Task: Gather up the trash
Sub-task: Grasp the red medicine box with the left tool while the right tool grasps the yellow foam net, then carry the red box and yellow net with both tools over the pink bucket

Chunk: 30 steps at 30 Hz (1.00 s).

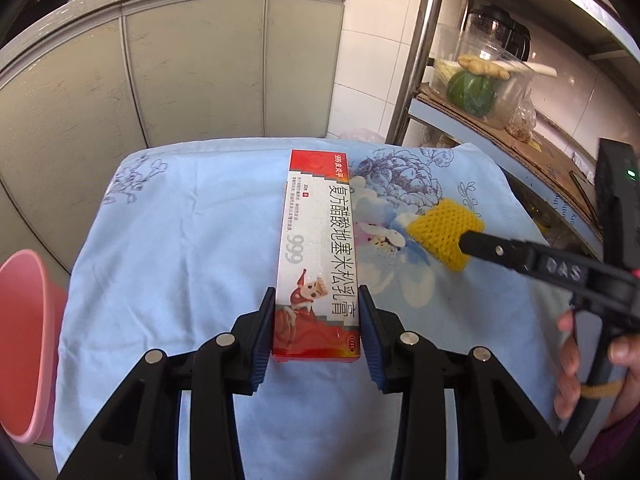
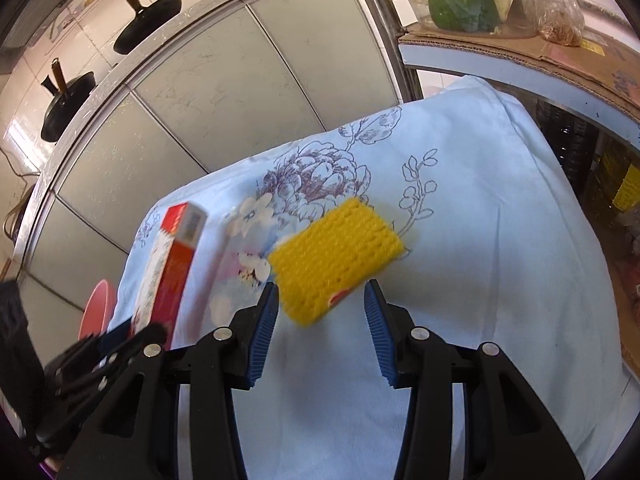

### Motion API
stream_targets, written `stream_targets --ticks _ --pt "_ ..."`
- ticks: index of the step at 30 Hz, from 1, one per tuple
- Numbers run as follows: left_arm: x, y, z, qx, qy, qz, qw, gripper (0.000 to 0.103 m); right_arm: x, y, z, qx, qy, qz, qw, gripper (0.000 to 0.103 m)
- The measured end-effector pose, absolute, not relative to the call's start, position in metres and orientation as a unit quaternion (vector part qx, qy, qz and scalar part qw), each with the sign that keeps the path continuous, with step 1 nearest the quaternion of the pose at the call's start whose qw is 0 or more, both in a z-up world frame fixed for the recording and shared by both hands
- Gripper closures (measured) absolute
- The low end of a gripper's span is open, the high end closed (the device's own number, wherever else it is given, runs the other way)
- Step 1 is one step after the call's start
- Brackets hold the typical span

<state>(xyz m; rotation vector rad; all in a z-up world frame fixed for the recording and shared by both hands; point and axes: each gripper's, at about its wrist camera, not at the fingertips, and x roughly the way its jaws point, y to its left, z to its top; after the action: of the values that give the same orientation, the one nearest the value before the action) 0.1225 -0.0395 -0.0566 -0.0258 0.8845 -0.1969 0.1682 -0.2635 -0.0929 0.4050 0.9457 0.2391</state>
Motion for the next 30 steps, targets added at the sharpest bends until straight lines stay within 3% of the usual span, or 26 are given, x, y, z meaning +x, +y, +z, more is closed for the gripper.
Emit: stream_targets --ticks 10,11,17,30 --pt "0.103 -0.013 -0.051 -0.029 0.417 -0.079 0.905 0.065 0.182 -0.241 -0.096 0.140 0.443 0.084 0.881 0.059" --pt "0.102 -0.012 -0.051 -0.030 0.417 -0.078 0.905 0.065 0.181 -0.239 -0.097 0.127 0.442 0.084 0.884 0.070" --pt "0.095 -0.001 -0.052 -0.041 0.417 -0.070 0.905 0.065 0.174 -0.236 -0.091 0.109 0.430 0.092 0.891 0.092" --pt "0.067 0.019 -0.034 -0.054 0.382 -0.050 0.921 0.065 0.120 -0.203 -0.047 0.068 0.377 0.151 0.911 0.093"
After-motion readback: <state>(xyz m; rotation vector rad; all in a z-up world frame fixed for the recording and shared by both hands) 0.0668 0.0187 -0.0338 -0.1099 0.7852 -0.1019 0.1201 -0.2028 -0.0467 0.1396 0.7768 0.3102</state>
